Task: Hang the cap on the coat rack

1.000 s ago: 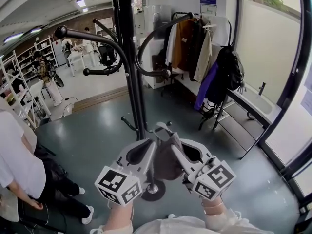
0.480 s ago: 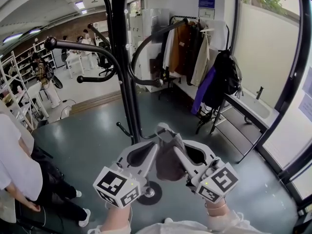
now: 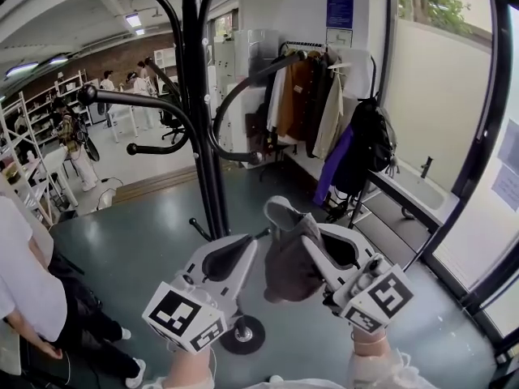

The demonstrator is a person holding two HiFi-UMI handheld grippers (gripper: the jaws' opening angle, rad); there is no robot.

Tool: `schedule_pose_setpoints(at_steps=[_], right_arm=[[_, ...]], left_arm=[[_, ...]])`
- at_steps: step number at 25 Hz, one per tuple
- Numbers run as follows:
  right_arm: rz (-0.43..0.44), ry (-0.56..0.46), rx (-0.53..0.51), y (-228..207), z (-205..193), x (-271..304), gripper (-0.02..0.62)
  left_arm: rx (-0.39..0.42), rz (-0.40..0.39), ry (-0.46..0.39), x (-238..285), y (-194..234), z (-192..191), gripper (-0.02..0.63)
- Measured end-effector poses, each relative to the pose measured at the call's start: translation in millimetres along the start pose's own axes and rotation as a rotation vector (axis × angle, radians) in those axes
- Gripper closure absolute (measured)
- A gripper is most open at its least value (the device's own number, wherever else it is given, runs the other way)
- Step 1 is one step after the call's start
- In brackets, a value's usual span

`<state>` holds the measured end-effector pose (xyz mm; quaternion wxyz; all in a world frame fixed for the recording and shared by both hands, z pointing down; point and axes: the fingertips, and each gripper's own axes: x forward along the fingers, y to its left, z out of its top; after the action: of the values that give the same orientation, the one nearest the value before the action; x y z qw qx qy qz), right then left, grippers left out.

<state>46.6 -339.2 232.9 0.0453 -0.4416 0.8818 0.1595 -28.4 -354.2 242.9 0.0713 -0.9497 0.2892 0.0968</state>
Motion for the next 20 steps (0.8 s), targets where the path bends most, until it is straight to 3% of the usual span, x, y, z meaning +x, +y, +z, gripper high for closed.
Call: schedule_pose_setpoints(at_steps=[15,20], right_arm=[[-0.019,-0.116,-0.242,-46.3,95.2,6.2,0.551],[0.034,-0.161,-0.246,-48.7,125.7,16.1,0.551]], left_arm=[[0.08,-0.12,-0.079,28.8,-16.5,58.4,0.589],[0.101,-0.142,-0.107,32.3,-12.6,81.6,0.589]])
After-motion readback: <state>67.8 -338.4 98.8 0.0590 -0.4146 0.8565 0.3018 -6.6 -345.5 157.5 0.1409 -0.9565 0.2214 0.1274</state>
